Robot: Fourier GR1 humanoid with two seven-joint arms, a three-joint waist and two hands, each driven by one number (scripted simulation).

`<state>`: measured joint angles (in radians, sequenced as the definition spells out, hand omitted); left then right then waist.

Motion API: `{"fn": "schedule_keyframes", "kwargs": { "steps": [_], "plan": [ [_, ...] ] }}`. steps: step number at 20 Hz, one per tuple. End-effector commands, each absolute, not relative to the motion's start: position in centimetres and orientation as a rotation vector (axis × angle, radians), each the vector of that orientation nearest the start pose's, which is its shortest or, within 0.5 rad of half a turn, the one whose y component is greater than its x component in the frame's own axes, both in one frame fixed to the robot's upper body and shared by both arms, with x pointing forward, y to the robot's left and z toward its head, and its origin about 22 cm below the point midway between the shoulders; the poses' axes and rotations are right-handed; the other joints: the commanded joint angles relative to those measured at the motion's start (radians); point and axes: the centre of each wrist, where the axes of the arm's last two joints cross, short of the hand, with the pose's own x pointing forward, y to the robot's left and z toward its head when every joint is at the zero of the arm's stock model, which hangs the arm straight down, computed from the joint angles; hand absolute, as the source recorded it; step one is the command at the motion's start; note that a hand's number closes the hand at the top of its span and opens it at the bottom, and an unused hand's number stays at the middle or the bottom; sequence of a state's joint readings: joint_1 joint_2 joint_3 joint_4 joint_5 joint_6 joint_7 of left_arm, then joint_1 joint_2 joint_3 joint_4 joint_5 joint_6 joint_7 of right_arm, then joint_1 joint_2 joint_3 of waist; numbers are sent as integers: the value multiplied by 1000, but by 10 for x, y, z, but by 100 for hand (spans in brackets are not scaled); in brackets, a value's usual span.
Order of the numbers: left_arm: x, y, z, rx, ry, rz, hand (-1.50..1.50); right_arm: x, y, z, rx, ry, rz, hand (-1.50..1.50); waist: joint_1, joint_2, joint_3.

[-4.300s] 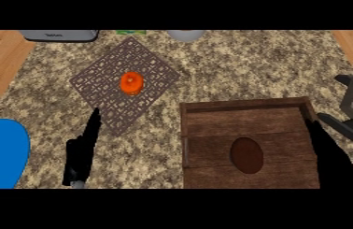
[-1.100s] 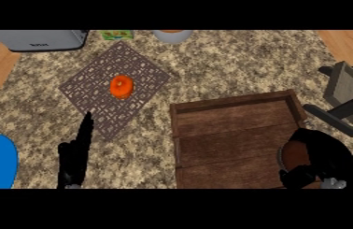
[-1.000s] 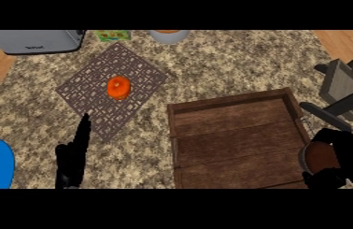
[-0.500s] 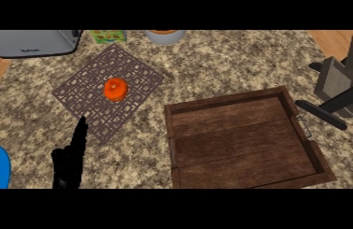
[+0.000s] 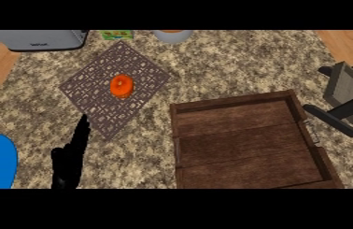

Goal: Pick the cupcake from the tray and place it in the tiered basket

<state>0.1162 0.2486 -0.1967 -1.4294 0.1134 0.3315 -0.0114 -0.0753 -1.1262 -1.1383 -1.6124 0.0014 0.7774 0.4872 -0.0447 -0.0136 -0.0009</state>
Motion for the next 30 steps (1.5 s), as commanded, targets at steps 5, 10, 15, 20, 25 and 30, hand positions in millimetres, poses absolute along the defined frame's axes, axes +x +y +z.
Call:
{"fn": "schedule_keyframes", "kwargs": {
  "steps": [5, 10, 15, 20, 25, 30],
  "plan": [
    [199, 253, -50, 249, -1294, -14, 0, 66, -521, 471, -1303, -1270, 296, 150, 43, 12, 1],
    [214, 232, -51, 251, -1299, -26, 0, 99, -523, 483, -1305, -1253, 226, 150, 64, 18, 0],
    [213, 238, -56, 236, -1313, -42, 0, 125, -540, 472, -1286, -1220, 202, 150, 75, 21, 0],
    [228, 243, -41, 231, -1341, -61, 0, 150, -539, 466, -1290, -1215, 205, 150, 101, 27, 0],
    [223, 229, -44, 225, -1334, -73, 0, 167, -540, 454, -1265, -1203, 275, 150, 114, 30, 0],
    [222, 234, -52, 204, -1327, -68, 0, 194, -538, 425, -1258, -1168, 312, 150, 120, 32, 0]
  ]
}}
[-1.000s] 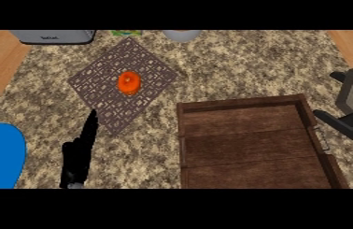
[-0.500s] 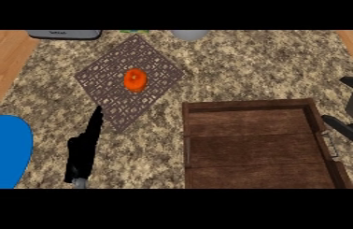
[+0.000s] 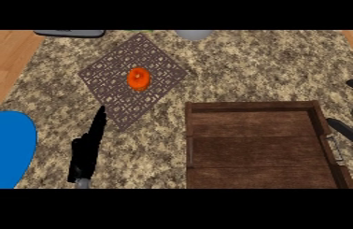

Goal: Pick the cupcake from the tray and place it in the tiered basket

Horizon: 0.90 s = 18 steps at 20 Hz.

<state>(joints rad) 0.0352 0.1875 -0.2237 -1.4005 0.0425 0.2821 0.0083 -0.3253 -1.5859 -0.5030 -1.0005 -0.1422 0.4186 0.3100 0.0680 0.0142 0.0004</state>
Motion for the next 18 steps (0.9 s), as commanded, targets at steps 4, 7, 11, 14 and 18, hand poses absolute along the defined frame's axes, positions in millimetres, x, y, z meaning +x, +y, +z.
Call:
{"fn": "schedule_keyframes", "kwargs": {
  "steps": [4, 7, 11, 14, 18],
  "plan": [
    [230, 229, -52, 207, -1328, -78, 0, 223, -520, 400, -1280, -1122, 304, 150, 5, 4, -2],
    [224, 227, -53, 206, -1318, -68, 0, 233, -528, 387, -1226, -1125, 273, 150, 2, 2, -1],
    [230, 241, -47, 218, -1313, -61, 0, 254, -530, 368, -1139, -1166, 214, 150, -7, -1, -1],
    [218, 212, -56, 217, -1311, -60, 0, 268, -537, 343, -956, -1202, 76, -150, -6, -2, 0],
    [232, 225, -44, 212, -1323, -71, 0, 279, -540, 344, -851, -1285, -48, -150, -22, -4, 0]
  ]
}}
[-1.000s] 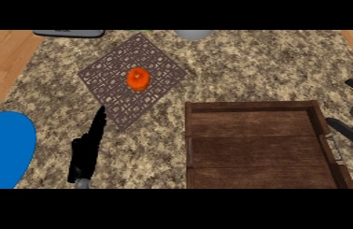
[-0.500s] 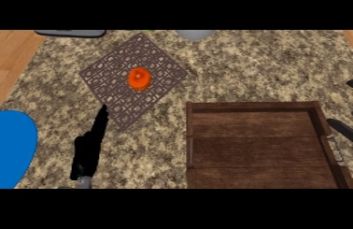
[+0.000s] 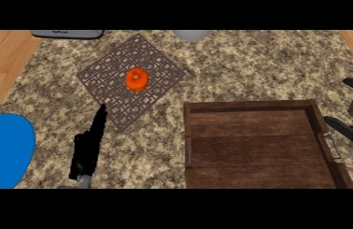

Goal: Pick the cupcake from the tray and place it in the tiered basket

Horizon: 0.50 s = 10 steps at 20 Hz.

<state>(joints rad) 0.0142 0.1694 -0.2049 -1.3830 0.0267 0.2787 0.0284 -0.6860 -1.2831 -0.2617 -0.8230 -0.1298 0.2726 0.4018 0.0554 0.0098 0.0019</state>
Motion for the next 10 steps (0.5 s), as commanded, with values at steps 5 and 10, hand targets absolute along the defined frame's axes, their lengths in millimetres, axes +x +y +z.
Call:
{"fn": "schedule_keyframes", "kwargs": {
  "steps": [5, 10],
  "plan": [
    [215, 224, -50, 230, -1301, -37, 0, 285, -540, 349, -754, -1433, -191, -150, -24, -5, -1],
    [225, 229, -45, 236, -1313, -40, 0, 260, -559, 370, -875, -1526, -345, -150, -34, -3, -1]
  ]
}}
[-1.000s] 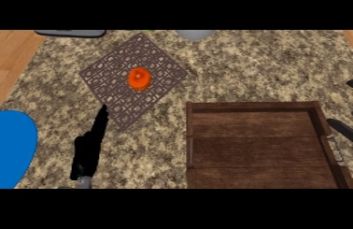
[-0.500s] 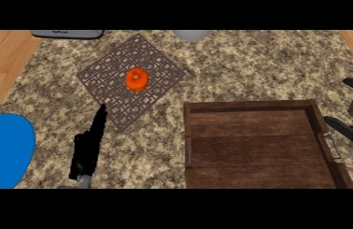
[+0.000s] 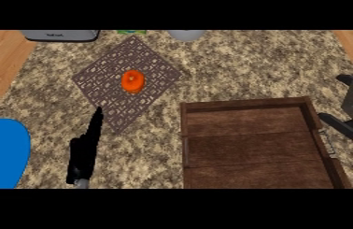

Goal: Pick the cupcake from the tray and place it in the tiered basket

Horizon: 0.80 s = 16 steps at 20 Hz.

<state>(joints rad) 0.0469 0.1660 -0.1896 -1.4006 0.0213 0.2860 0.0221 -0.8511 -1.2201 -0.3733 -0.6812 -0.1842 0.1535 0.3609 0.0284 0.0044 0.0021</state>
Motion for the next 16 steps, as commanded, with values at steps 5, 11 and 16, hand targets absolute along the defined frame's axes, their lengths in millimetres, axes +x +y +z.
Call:
{"fn": "schedule_keyframes", "kwargs": {
  "steps": [5, 11, 16],
  "plan": [
    [216, 246, -51, 240, -1314, -40, 0, 203, -592, 398, -1088, -1444, -580, -150, -14, 2, -1],
    [205, 252, -52, 260, -1297, -3, 0, 122, -631, 405, -1062, -1405, -711, -150, -47, -6, 3],
    [207, 261, -56, 296, -1302, 23, 0, 69, -645, 408, -1034, -1425, -680, -150, -82, -11, 5]
  ]
}}
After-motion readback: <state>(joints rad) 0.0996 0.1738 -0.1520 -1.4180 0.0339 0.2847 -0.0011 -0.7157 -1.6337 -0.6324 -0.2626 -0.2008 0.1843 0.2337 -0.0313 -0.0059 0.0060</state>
